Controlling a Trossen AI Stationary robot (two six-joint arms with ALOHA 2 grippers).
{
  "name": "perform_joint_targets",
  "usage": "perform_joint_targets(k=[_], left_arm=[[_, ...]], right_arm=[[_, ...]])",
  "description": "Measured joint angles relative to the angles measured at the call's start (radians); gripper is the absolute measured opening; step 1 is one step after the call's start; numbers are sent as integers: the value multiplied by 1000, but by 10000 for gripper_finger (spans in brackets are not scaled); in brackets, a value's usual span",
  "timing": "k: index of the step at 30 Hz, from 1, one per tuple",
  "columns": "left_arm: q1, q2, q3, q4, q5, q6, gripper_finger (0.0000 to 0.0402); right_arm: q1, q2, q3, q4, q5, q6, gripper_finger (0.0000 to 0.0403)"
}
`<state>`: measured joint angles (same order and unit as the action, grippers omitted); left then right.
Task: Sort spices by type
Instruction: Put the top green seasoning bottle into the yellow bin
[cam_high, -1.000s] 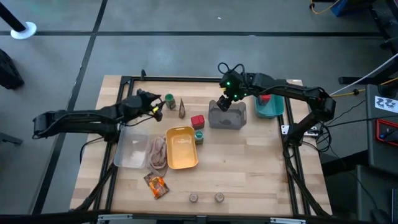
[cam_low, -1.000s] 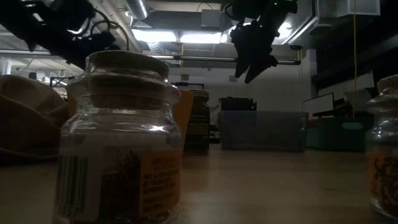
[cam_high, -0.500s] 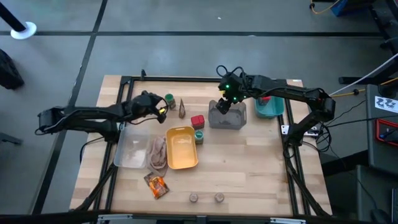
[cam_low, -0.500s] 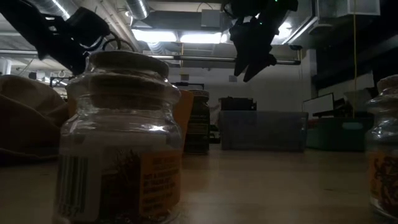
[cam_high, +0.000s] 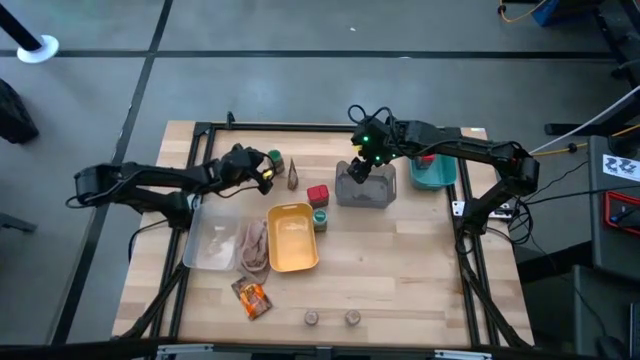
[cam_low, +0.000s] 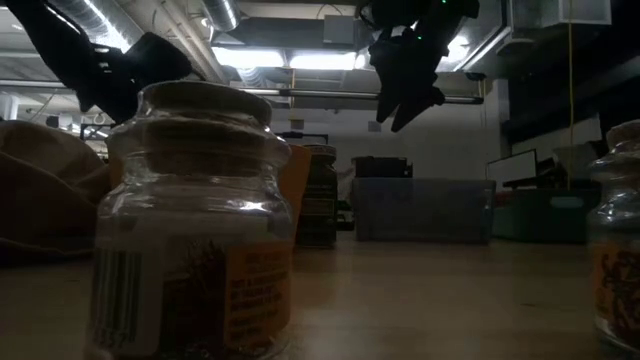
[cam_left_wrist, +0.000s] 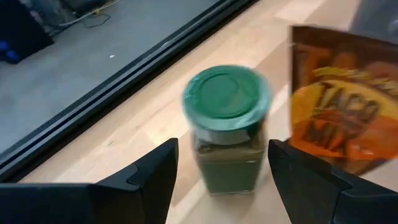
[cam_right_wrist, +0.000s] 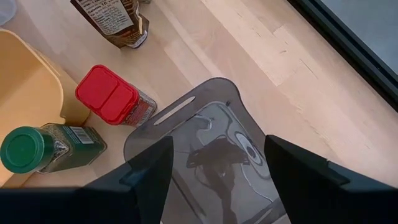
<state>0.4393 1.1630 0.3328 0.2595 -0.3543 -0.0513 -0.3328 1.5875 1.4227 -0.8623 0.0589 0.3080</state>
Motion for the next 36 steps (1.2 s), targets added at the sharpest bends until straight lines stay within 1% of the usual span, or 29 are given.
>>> perform_joint_targets(k=[4,16,22,27,33,36], left_arm=[[22,16,0,0,0,15,233],[26,16,0,48,12,215,233],[26,16,0,100,16,212,233],[27,16,0,102,34,193,233],[62,16,0,127,40,182,233],[89,16,0,147,91,179,233]], right_arm=[[0,0,0,0,0,0,253],[0,0,0,0,0,-3,253],[0,0,0,0,0,-3,253],[0,0,0,0,0,-3,253],[0,0,0,0,0,-3,253],[0,0,0,0,0,-3,253]])
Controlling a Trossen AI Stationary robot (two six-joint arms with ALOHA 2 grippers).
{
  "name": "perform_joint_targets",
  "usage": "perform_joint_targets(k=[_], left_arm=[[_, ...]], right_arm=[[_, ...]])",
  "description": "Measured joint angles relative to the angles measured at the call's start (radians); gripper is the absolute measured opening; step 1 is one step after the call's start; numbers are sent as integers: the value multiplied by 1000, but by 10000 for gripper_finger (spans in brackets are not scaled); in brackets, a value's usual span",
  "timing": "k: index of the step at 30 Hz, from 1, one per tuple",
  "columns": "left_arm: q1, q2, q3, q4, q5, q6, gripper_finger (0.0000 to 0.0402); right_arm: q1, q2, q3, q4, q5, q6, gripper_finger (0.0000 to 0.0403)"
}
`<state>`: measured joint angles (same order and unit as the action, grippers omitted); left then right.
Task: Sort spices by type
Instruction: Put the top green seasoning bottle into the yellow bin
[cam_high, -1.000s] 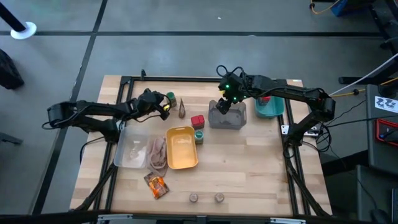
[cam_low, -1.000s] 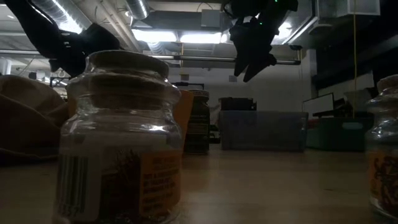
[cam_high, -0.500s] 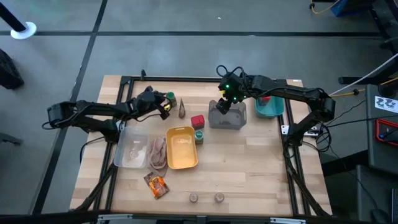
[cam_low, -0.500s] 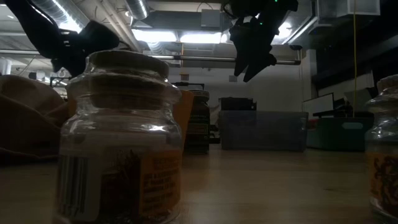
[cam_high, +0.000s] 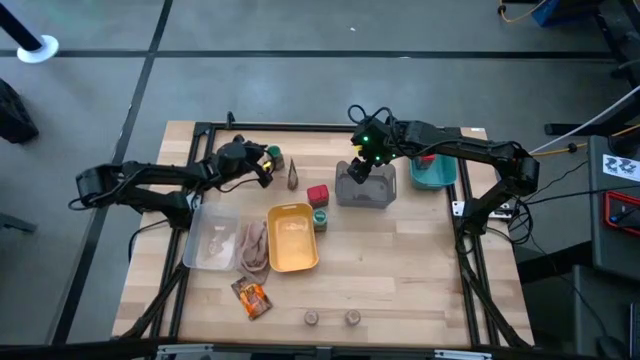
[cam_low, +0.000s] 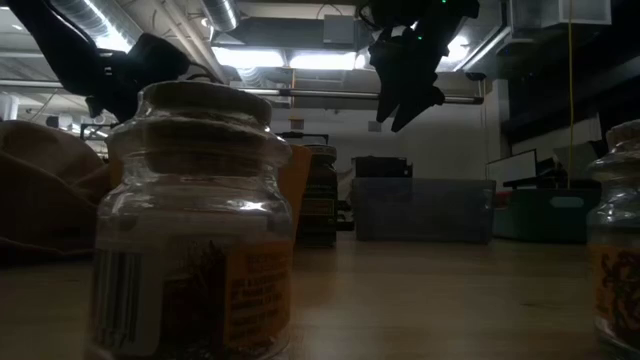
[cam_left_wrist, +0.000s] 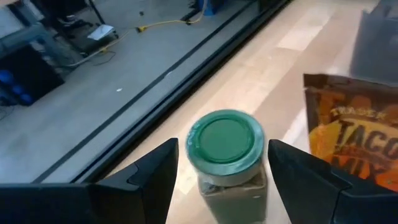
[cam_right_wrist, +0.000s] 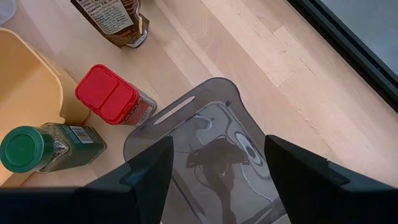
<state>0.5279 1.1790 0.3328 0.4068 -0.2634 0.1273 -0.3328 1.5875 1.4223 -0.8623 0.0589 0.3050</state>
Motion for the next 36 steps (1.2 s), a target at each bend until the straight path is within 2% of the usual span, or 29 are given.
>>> perform_joint_targets(k=[5,12,28,36], left_arm=[[30,6,0,0,66,-17,233],[56,56,0,11,69,8,233],[67,199,0,177,77,88,232],[67,201,0,193,79,135,175]], right_arm=[[0,0,0,0,0,0,253],[0,0,0,0,0,0,253],[0,0,0,0,0,0,253],[0,0,0,0,0,0,253]])
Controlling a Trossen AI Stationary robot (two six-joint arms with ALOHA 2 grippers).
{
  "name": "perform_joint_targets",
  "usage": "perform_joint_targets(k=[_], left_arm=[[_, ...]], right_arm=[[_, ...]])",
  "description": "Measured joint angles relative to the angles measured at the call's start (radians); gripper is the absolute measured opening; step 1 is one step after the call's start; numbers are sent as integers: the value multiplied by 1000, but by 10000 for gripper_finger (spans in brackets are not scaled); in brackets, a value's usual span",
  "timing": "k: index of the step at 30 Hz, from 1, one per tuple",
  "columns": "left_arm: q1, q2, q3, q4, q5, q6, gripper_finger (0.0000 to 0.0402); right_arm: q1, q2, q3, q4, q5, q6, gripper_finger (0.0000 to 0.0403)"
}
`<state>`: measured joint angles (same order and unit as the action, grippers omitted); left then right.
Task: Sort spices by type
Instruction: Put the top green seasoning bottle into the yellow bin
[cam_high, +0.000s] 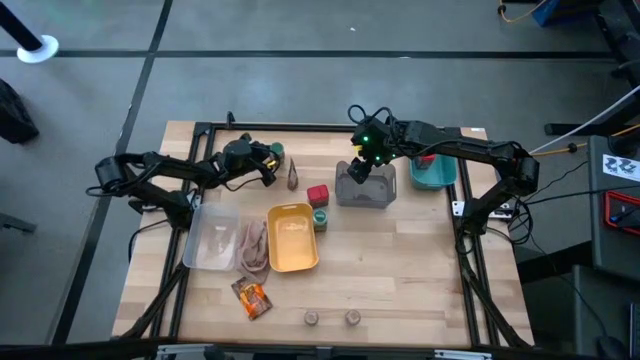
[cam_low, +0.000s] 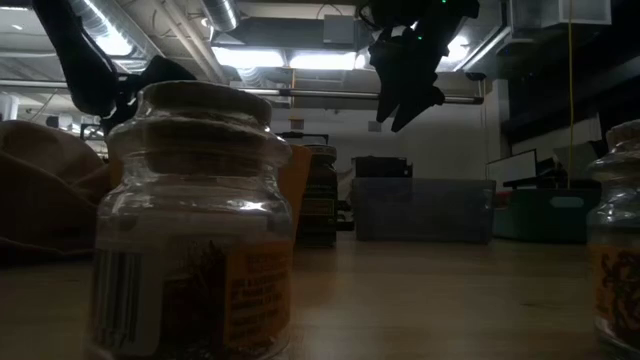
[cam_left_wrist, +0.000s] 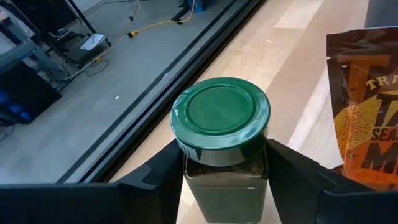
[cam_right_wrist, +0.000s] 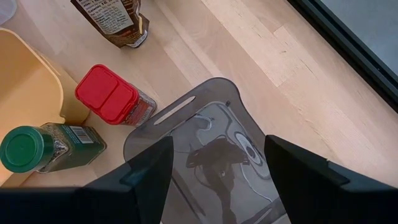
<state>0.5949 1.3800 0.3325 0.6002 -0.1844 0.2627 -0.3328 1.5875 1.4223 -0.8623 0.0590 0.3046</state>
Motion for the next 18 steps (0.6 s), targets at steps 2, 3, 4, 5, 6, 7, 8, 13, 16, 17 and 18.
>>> perform_joint_targets(k=[2,3,4,5,6,7,8,13,16,17,18], left_arm=[[0,0,0,0,0,-1,173],[0,0,0,0,0,-2,173],[0,0,0,-1,0,-2,173],[0,0,0,-1,0,-3,173],[0,0,0,-1,0,-6,173],[0,0,0,-1,-1,-14,173],[0,0,0,0,-1,-19,174],[0,-16,0,12,-1,-28,177],[0,-53,0,5,-1,-44,174],[-2,-68,0,6,-1,-58,175],[-3,-87,0,5,-1,-72,175]], right_arm=[[0,0,0,0,0,0,253],[0,0,0,0,0,0,253],[0,0,0,0,0,0,253],[0,0,0,0,0,0,253],[0,0,0,0,0,0,253],[0,0,0,0,0,0,253],[0,0,0,0,0,0,253],[0,0,0,0,0,0,253],[0,0,0,0,0,0,253],[0,0,0,0,0,0,253],[0,0,0,0,0,0,253]])
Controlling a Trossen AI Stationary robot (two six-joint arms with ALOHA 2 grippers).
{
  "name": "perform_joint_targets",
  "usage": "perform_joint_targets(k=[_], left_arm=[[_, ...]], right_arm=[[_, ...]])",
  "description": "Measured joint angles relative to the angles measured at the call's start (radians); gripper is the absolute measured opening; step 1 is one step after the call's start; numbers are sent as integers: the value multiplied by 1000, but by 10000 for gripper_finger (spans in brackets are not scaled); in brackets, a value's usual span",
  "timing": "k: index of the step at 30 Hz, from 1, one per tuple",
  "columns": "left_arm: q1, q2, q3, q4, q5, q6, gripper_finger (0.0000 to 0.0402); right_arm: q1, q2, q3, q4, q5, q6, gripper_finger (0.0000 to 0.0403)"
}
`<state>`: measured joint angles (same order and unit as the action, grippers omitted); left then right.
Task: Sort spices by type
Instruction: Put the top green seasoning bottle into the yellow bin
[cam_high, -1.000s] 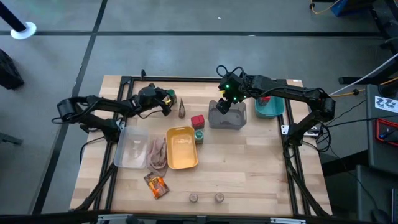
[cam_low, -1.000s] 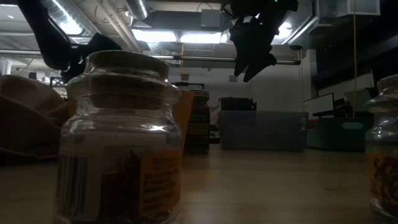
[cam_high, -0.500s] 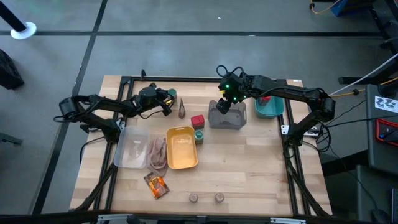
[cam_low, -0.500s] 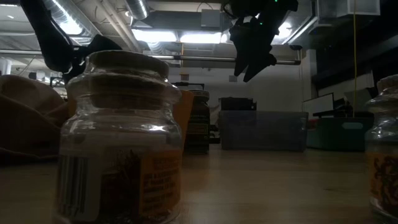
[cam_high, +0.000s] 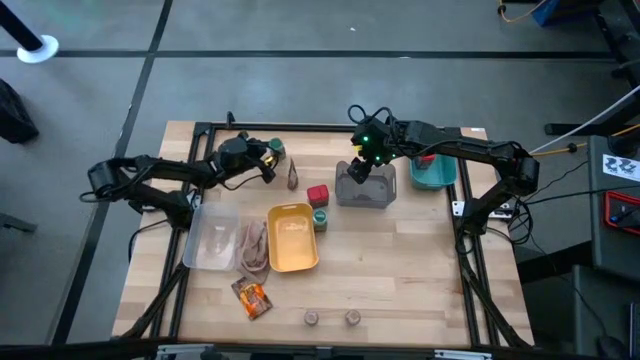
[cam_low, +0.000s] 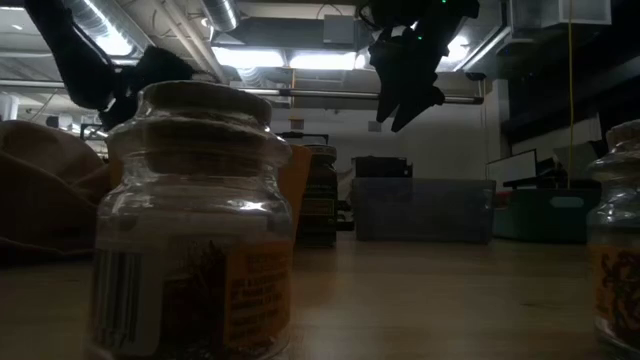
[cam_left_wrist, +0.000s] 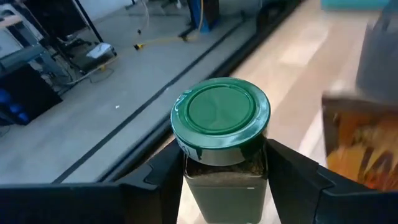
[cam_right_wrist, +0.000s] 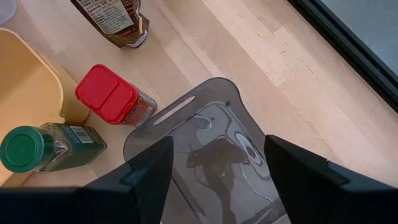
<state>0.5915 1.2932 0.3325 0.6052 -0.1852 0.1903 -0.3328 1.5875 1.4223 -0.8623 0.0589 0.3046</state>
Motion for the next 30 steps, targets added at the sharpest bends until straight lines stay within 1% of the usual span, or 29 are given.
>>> perform_joint_targets(k=[4,10,14,17,21,24,30], left_arm=[[-18,-95,0,-32,-1,1,178],[-75,-285,0,-191,12,-57,177],[-137,-407,0,-298,92,-107,180],[-191,-476,0,-354,165,-159,179],[-277,-525,0,-388,252,-233,180],[-349,-529,0,-403,305,-276,182],[-494,-525,0,-442,317,-317,183]], right_arm=[[0,0,0,0,0,0,253],[0,0,0,0,0,0,253],[0,0,0,0,0,0,253],[0,0,0,0,0,0,253],[0,0,0,0,0,0,253],[0,0,0,0,0,0,253],[0,0,0,0,0,0,253]])
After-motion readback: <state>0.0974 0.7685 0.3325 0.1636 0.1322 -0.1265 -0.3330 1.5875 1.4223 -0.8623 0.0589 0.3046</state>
